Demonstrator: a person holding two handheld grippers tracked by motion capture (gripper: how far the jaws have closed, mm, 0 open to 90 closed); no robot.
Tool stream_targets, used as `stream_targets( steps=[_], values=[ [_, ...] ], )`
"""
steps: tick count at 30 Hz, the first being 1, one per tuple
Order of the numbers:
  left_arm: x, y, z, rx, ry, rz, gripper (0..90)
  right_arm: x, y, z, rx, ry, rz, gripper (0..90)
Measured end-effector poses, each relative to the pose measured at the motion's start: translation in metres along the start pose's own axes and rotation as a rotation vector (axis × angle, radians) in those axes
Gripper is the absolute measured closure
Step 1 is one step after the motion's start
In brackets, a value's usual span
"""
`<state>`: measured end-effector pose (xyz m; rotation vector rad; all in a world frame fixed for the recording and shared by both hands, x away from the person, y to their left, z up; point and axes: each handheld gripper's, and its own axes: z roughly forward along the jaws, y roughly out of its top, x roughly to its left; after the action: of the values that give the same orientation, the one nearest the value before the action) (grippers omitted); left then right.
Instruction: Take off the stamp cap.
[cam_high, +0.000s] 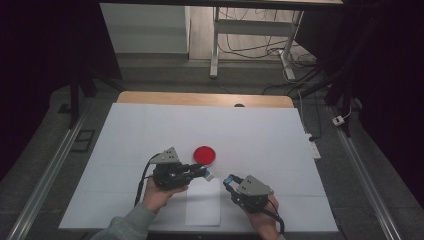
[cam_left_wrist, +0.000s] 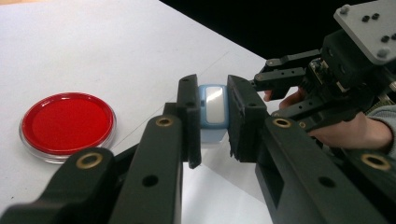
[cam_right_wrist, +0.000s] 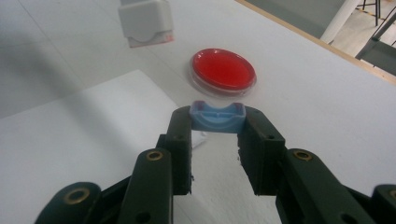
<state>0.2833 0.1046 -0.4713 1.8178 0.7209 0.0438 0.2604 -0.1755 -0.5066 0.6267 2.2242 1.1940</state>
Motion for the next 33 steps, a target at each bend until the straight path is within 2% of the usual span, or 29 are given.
stream_targets(
  steps=[8,16,33],
  values=[
    [0.000,0.000,0.000,0.003,-0.002,-0.004,76.2,-0.015,-0.007,-0.011,0.003,-0.003,0.050,65.2],
    [0.001,0.000,-0.001,-0.001,0.000,-0.005,76.1,-0.027,-0.016,-0.022,0.011,-0.006,0.070,65.1],
    [0.004,0.001,-0.005,0.000,0.052,0.020,76.1,-0.058,-0.043,-0.062,0.015,-0.077,0.142,65.0]
  ],
)
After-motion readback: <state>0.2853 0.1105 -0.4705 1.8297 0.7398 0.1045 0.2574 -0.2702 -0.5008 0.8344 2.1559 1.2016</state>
